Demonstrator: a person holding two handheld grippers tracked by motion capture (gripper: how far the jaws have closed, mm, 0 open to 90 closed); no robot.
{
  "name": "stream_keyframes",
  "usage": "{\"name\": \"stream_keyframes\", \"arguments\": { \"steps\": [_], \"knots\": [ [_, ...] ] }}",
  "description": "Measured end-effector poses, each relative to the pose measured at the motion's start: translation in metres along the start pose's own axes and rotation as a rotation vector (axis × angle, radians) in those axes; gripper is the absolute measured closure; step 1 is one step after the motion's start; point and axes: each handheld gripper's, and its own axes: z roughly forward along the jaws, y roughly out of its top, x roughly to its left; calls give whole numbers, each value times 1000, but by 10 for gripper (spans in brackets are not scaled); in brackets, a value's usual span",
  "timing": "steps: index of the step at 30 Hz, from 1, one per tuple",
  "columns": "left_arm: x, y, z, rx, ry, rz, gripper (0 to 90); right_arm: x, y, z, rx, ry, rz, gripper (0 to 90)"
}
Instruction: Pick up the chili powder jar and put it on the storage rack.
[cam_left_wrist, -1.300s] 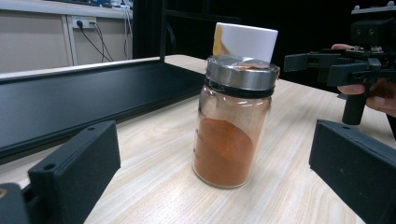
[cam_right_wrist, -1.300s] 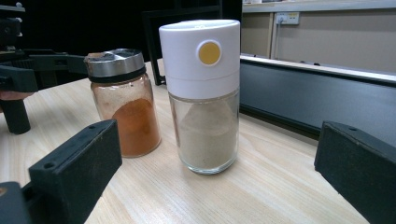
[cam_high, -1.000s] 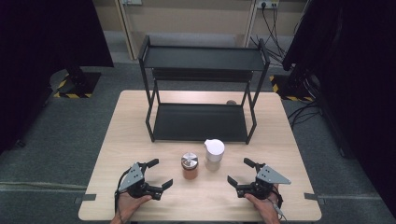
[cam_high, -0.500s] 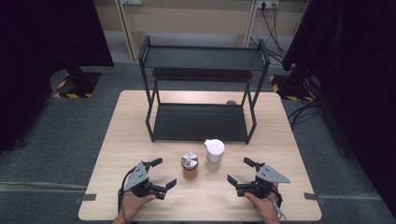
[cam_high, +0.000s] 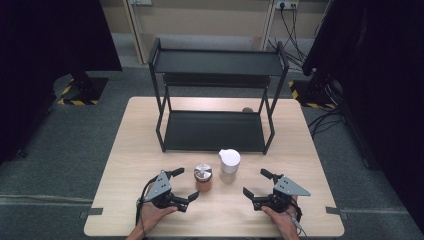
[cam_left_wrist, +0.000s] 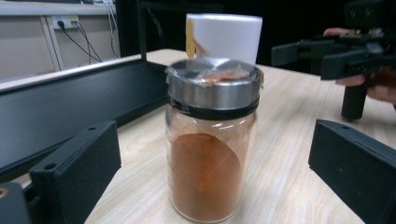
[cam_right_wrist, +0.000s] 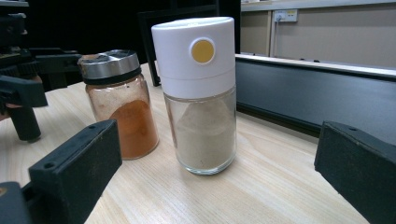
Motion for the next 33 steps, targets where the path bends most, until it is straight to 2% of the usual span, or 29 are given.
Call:
{"name": "stream_keyframes", "arguments": {
  "steps": [11, 15, 22, 26, 33],
  "knots": [
    [0, 7, 16, 31, -4, 21, 19, 0, 0, 0, -1, 2, 2, 10],
    [0, 9, 19, 36, 4, 13, 19, -1, 0, 0, -3, 3, 3, 10],
    [2, 10, 25, 50, -5, 5, 25, -1, 0, 1, -2, 7, 8, 10],
    [0, 13, 30, 60, -7, 23, 30, -1, 0, 1, -2, 7, 9, 10],
    [0, 18, 39, 82, -2, 19, 60, -1, -1, 1, -3, 9, 11, 10]
  ]
}}
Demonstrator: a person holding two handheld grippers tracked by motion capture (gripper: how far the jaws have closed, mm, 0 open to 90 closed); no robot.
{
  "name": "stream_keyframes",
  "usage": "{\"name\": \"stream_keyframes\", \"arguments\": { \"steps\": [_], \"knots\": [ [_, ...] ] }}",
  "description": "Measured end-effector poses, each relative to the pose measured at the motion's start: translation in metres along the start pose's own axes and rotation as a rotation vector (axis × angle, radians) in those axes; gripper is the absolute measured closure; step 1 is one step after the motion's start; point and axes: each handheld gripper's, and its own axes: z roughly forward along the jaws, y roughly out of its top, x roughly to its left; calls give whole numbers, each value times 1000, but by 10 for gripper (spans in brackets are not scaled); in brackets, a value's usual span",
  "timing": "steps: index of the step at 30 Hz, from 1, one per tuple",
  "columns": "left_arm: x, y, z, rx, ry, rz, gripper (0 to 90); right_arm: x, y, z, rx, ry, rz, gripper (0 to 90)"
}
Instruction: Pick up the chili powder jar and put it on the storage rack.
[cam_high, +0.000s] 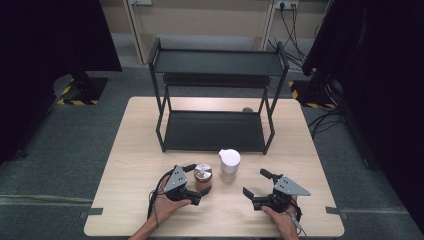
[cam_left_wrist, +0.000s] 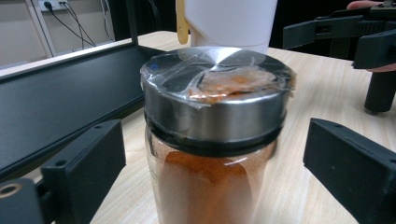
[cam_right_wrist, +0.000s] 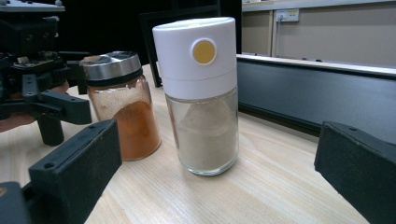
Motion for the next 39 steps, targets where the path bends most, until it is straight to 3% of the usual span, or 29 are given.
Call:
{"name": "stream_keyframes", "arguments": {
  "steps": [8, 14, 23, 28, 39],
  "knots": [
    [3, 4, 7, 18, -7, 11, 151, 0, 0, 0, -2, 1, 3, 10],
    [4, 7, 11, 41, -10, 35, 299, 0, -1, 0, -4, 6, 5, 11],
    [-2, 9, 10, 45, 14, 52, 306, -1, -1, 0, -7, 7, 6, 11],
    [2, 12, 6, 32, 18, 1, 306, -1, -1, -1, -9, 9, 7, 11],
    [8, 29, -5, 30, 39, -2, 306, -1, -1, 0, -8, 7, 9, 12]
  ]
}}
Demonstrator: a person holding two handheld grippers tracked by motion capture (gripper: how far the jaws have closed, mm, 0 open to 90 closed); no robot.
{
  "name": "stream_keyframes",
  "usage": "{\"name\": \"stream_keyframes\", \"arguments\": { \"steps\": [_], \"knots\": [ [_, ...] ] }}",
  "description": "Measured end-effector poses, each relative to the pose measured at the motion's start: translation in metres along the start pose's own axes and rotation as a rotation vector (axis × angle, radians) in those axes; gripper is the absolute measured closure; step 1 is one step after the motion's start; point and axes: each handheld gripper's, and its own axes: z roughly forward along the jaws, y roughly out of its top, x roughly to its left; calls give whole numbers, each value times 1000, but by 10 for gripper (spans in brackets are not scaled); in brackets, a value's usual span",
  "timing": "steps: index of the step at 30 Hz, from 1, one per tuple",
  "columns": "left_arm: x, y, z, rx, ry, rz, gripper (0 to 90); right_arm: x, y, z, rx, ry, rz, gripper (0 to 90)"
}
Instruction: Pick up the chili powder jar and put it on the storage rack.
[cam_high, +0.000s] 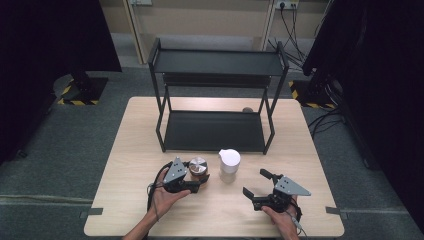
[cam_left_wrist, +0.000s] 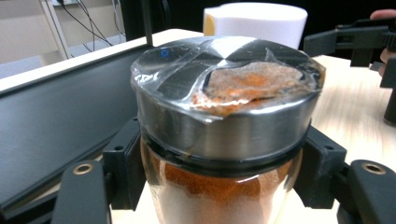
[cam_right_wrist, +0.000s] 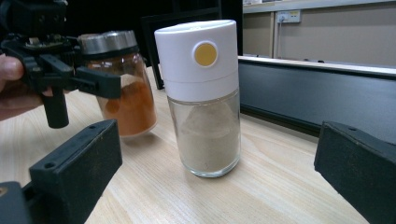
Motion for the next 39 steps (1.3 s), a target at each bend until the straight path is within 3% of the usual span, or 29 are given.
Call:
{"name": "stream_keyframes", "arguments": {
  "steps": [11, 16, 24, 39],
  "knots": [
    [11, 24, -13, -44, 17, -6, 306, 0, 0, 0, 1, 2, 1, 12],
    [16, 40, -19, -49, 30, 10, 307, 0, 0, 0, 2, 1, 2, 12],
    [30, 63, -26, -74, 3, -30, 306, -1, 0, 0, 1, 2, 4, 12],
    [38, 133, -22, -50, 42, 14, 306, -1, -1, 0, 0, 2, 8, 12]
  ]
}}
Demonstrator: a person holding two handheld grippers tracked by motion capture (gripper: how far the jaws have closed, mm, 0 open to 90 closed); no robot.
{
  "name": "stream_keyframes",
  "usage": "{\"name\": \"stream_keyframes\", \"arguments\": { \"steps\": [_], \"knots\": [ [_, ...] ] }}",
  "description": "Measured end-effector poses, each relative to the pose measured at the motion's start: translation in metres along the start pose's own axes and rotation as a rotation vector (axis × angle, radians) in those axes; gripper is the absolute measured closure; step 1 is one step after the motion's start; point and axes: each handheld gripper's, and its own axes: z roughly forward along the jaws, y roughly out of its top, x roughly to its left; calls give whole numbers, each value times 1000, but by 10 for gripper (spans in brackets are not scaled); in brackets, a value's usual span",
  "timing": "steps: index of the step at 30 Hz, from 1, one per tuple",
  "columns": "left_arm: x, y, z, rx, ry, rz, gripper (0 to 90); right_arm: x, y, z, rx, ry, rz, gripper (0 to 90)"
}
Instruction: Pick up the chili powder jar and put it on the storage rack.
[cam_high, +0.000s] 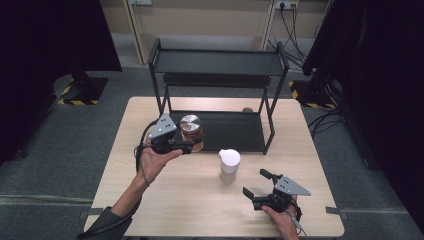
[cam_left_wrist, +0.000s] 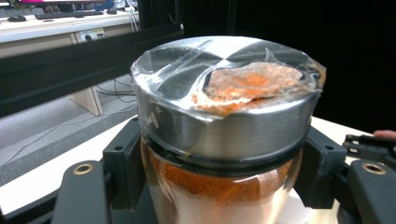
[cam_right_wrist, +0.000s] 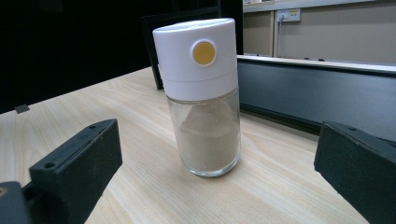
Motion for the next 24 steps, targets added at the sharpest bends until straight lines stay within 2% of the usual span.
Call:
{"name": "stream_keyframes", "arguments": {
  "steps": [10, 15, 24],
  "knots": [
    [7, 39, 6, 8, 33, 13, 307, 0, 0, 0, 0, 5, -1, 12],
    [16, 57, 6, 12, 36, -8, 306, -1, 0, 0, -2, 5, 2, 12],
    [27, 91, 6, 38, 72, -10, 306, -1, 0, 0, -3, 5, 4, 12]
  ]
}}
